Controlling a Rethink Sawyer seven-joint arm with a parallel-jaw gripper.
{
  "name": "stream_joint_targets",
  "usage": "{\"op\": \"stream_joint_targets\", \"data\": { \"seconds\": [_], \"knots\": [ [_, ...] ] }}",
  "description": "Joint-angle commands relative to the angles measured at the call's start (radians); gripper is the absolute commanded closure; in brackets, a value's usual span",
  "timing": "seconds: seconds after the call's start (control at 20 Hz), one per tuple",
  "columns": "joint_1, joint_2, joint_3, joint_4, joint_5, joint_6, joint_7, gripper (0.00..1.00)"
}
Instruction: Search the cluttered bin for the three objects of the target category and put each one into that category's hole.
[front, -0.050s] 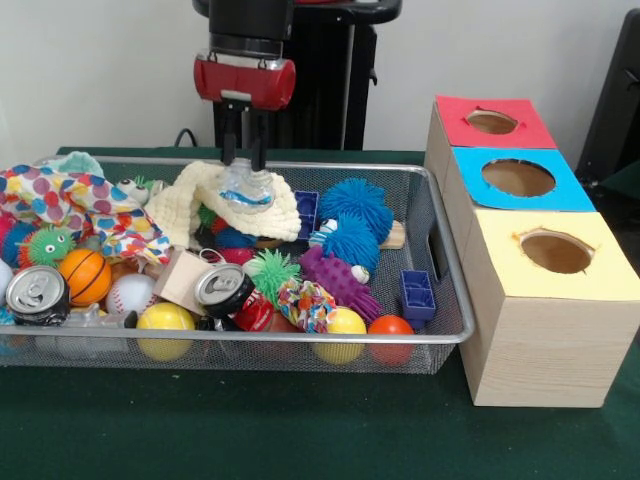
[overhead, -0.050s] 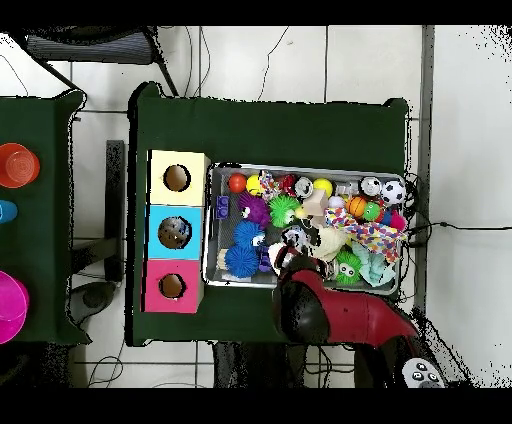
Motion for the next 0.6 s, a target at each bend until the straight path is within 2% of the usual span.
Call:
{"op": "stream_joint_targets", "data": {
  "seconds": [0.05, 0.4, 0.6],
  "knots": [
    [-0.004, -0.078, 0.114, 0.079, 0.069, 0.127, 0.096, 1.0],
    [0.034, -0.177, 0.111, 0.14, 0.125, 0.151, 0.123, 1.0],
    [0.07, -0.202, 0.095, 0.166, 0.162, 0.147, 0.146, 1.0]
  ]
}}
